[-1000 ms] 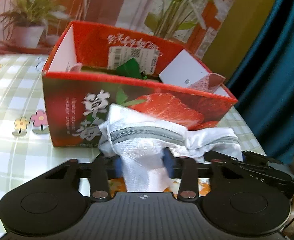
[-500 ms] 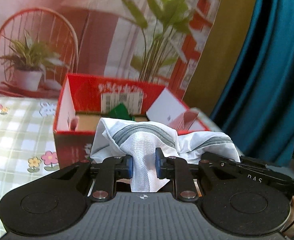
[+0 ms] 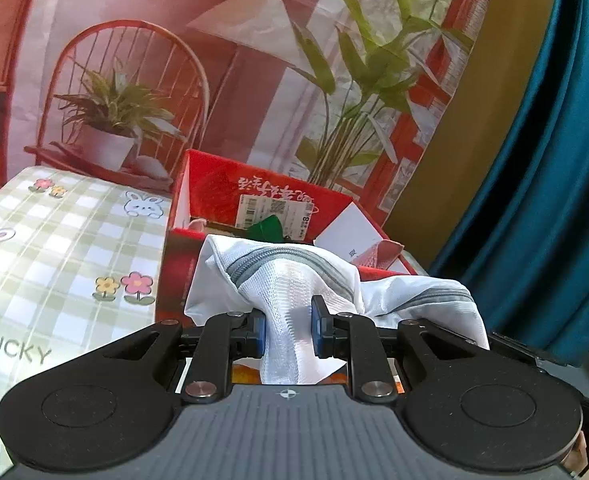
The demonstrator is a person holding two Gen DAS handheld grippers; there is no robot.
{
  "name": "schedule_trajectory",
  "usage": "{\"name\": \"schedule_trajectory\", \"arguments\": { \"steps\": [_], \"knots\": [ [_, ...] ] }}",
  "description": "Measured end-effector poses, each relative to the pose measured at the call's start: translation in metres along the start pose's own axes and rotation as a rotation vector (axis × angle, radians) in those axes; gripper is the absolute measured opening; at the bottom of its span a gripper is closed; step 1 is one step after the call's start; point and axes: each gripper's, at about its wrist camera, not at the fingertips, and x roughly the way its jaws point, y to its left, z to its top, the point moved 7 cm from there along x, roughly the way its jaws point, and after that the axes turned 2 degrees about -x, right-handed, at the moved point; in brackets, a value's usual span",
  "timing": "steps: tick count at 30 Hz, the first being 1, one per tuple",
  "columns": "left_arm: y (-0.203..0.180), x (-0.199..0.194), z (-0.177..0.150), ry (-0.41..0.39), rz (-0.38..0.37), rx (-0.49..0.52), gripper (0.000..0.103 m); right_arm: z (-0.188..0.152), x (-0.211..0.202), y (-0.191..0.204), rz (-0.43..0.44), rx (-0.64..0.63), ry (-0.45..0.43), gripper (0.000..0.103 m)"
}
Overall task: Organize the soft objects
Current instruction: 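Lift the white mesh bag with the left tool while the right tool also holds it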
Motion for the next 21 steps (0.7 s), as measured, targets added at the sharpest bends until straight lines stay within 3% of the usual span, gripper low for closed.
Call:
{"name": "schedule_trajectory", "arguments": {
  "steps": [14, 21],
  "knots": [
    [0.000, -0.004, -0.022, 0.005, 0.002, 0.034, 0.022, -0.021, -0.010, 0.000, 0.006, 0.036, 0.019, 0.024],
    [0.004, 0.004, -0.034, 0.045, 0.004, 0.037, 0.022, -0.040, -0.005, -0.006, 0.007, 0.083, 0.057, 0.024]
  ]
}}
